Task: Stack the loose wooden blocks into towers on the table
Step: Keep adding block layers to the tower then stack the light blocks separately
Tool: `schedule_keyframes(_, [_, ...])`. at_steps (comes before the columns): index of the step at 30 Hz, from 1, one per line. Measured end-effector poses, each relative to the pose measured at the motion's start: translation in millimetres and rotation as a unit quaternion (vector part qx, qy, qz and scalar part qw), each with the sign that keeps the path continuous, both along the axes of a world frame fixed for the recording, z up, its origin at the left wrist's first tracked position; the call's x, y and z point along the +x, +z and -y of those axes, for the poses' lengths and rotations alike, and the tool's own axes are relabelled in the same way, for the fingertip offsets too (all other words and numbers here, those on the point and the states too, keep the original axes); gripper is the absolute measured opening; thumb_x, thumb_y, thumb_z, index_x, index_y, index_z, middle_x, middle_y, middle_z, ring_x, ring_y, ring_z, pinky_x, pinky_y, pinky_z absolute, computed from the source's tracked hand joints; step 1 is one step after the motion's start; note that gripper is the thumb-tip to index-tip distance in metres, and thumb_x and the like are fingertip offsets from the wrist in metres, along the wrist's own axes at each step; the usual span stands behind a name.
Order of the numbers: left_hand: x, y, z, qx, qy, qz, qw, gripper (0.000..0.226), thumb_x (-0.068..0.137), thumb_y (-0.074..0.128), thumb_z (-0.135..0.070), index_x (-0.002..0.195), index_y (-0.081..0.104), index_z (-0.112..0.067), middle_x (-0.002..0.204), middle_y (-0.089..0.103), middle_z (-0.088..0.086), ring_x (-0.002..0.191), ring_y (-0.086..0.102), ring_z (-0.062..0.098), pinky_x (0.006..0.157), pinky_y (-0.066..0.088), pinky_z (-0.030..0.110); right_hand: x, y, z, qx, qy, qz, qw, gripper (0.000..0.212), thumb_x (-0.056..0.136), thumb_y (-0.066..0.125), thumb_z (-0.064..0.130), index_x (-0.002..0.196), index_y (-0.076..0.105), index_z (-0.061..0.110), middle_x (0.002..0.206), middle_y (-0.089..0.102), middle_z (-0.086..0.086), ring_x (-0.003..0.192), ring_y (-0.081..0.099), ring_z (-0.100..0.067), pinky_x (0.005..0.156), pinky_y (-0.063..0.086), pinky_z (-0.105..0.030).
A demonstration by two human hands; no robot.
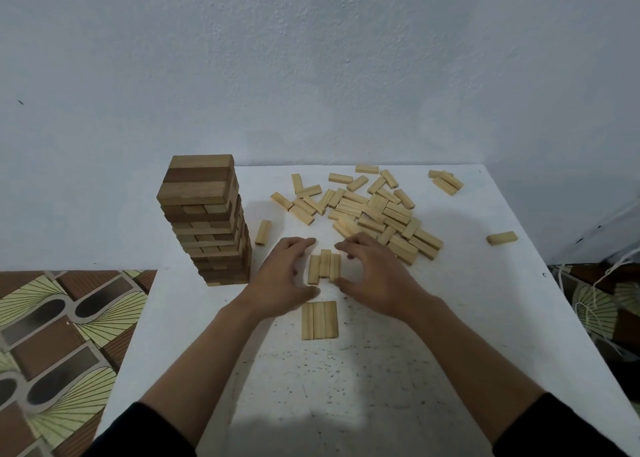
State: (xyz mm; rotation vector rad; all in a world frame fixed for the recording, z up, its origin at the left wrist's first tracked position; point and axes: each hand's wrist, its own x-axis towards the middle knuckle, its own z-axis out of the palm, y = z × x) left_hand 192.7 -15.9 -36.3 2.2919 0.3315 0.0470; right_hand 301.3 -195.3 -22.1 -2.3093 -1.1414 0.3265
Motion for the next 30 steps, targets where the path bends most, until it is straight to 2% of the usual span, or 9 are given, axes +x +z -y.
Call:
schedule_keyframes(4, [9.5, 2.5, -2.5, 0.027, -0.015, -0.014, 0.999, 0.078, 0.079, 0.085, -0.016, 0.148, 0.047, -0.02, 0.133, 0.054, -0.003, 0.108, 0.054, 0.008, 0.074, 0.042, 0.005, 8.8, 4.4, -10.3, -0.091, 0.049, 0.032, 0.994, 0.08, 0.078, 0.081, 0.046, 0.145, 0.05, 0.014, 0.132, 0.054, 0.001, 0.116, 0.05, -0.016, 0.09, 0.038, -0.026])
schedule_keyframes(9, [16.2, 7.3, -1.4, 0.05, -0.025, -0.008, 0.998, 0.063, 0.076, 0.087, -0.013, 0.133, 0.06, -0.018, 0.119, 0.061, -0.002, 0.097, 0.057, 0.012, 0.07, 0.04, 0.005, 16.2, 4.2, -18.7, -0.072, 0.061, 0.0, 0.996, 0.054, 0.075, 0.086, 0.034, 0.122, 0.067, 0.015, 0.104, 0.055, 0.002, 0.093, 0.052, -0.016, 0.077, 0.04, -0.03])
schedule_keyframes(13, [20.4, 8.6, 0.1, 0.062, -0.04, -0.023, 0.997, 0.073, 0.078, 0.087, -0.018, 0.142, 0.051, -0.017, 0.125, 0.055, 0.001, 0.098, 0.052, 0.011, 0.078, 0.039, 0.013, 19.5, 5.5, -18.7, -0.066, 0.056, -0.032, 0.996, 0.063, 0.074, 0.087, 0.033, 0.127, 0.061, 0.013, 0.104, 0.051, 0.0, 0.094, 0.05, -0.016, 0.076, 0.037, -0.03])
schedule_keyframes(16, [24.5, 11.5, -0.6, 0.07, -0.05, -0.035, 0.996, 0.06, 0.077, 0.087, -0.018, 0.129, 0.059, -0.02, 0.122, 0.052, 0.002, 0.098, 0.052, 0.013, 0.084, 0.045, 0.023, 21.5, 6.1, -21.1, -0.071, 0.065, -0.029, 0.995, 0.038, 0.073, 0.087, 0.035, 0.1, 0.065, 0.021, 0.098, 0.05, 0.0, 0.089, 0.047, -0.016, 0.072, 0.035, -0.032])
schedule_keyframes(20, [24.1, 15.3, -1.6, 0.062, -0.048, -0.032, 0.996, 0.057, 0.073, 0.088, -0.013, 0.125, 0.065, -0.02, 0.116, 0.049, 0.003, 0.1, 0.05, 0.013, 0.093, 0.049, 0.032, 16.2, 7.0, -21.2, -0.059, 0.036, -0.001, 0.998, 0.04, 0.065, 0.091, 0.04, 0.089, 0.071, 0.015, 0.089, 0.053, -0.001, 0.08, 0.049, -0.017, 0.065, 0.037, -0.026])
schedule_keyframes(23, [20.3, 16.1, -0.3, 0.067, -0.026, -0.028, 0.997, 0.069, 0.072, 0.09, -0.016, 0.134, 0.06, -0.02, 0.116, 0.054, 0.003, 0.1, 0.056, 0.014, 0.092, 0.049, 0.028, 11.8, 4.9, -19.5, -0.044, 0.017, 0.007, 0.999, 0.047, 0.062, 0.092, 0.045, 0.091, 0.075, 0.012, 0.086, 0.054, -0.001, 0.081, 0.05, -0.017, 0.065, 0.039, -0.026])
schedule_keyframes(27, [8.9, 14.4, 3.8, 0.009, 0.011, -0.026, 1.0, 0.074, 0.079, 0.085, -0.02, 0.144, 0.05, -0.023, 0.119, 0.055, 0.003, 0.108, 0.059, 0.014, 0.097, 0.052, 0.032, 8.4, 5.1, -13.3, -0.026, -0.024, -0.045, 0.998, 0.067, 0.066, 0.089, 0.05, 0.116, 0.072, 0.009, 0.101, 0.064, -0.003, 0.083, 0.06, -0.01, 0.072, 0.051, -0.025])
schedule_keyframes(28, [5.8, 13.4, 6.2, 0.005, 0.021, -0.018, 1.0, 0.073, 0.081, 0.084, -0.026, 0.145, 0.049, -0.024, 0.119, 0.055, 0.001, 0.109, 0.058, 0.013, 0.097, 0.052, 0.032, 7.9, 6.9, -10.9, -0.015, -0.041, -0.07, 0.997, 0.066, 0.072, 0.085, 0.049, 0.122, 0.069, 0.009, 0.107, 0.067, -0.003, 0.084, 0.062, -0.008, 0.072, 0.05, -0.021])
schedule_keyframes(30, [1.1, 11.4, 13.0, 0.01, 0.042, -0.007, 0.999, 0.075, 0.081, 0.081, -0.041, 0.146, 0.045, -0.028, 0.122, 0.053, -0.001, 0.112, 0.054, 0.011, 0.096, 0.049, 0.031, 7.5, 10.5, -5.6, 0.009, -0.071, -0.107, 0.992, 0.044, 0.09, 0.07, 0.045, 0.12, 0.07, 0.013, 0.105, 0.071, 0.001, 0.087, 0.066, -0.005, 0.076, 0.05, -0.021])
